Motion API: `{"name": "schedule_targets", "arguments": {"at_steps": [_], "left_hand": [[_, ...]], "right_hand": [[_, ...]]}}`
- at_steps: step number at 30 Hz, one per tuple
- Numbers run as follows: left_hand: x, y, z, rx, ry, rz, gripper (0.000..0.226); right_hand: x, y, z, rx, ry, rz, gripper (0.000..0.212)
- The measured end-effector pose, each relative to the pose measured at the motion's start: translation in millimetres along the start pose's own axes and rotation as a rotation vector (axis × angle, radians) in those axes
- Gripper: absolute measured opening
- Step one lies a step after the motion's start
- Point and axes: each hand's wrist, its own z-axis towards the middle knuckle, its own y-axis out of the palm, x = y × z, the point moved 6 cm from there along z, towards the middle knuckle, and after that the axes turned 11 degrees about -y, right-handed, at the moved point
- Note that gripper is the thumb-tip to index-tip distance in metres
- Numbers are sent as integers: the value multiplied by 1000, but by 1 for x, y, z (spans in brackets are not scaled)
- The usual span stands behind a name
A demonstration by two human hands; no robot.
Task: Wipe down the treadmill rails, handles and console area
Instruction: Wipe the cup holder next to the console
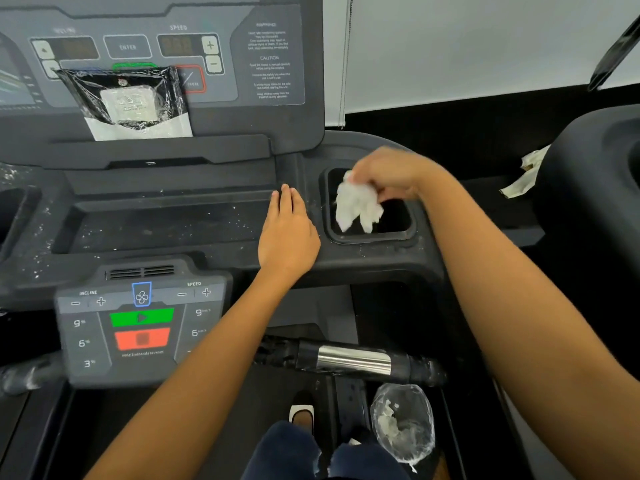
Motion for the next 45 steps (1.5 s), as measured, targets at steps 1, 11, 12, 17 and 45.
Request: {"name": "schedule_targets", "arguments": {"at_steps": [1, 11, 12, 17, 45], "left_hand": [[-1, 0, 0, 5, -1, -7, 59], [0, 3, 1, 1, -7, 8, 59], [-1, 3, 1, -2, -9, 7, 59], [0, 2, 0, -13, -14, -18, 59], [0, -8, -8, -38, 89, -17, 51]], "right_hand": [[-6, -26, 2, 209, -53, -66, 16], [39, -31, -22, 454, 194, -748, 32], [40, -31, -31, 445, 245, -742, 32], [38, -9, -76, 352, 361, -728, 29], [75, 82, -99, 669, -79, -939, 52]]}}
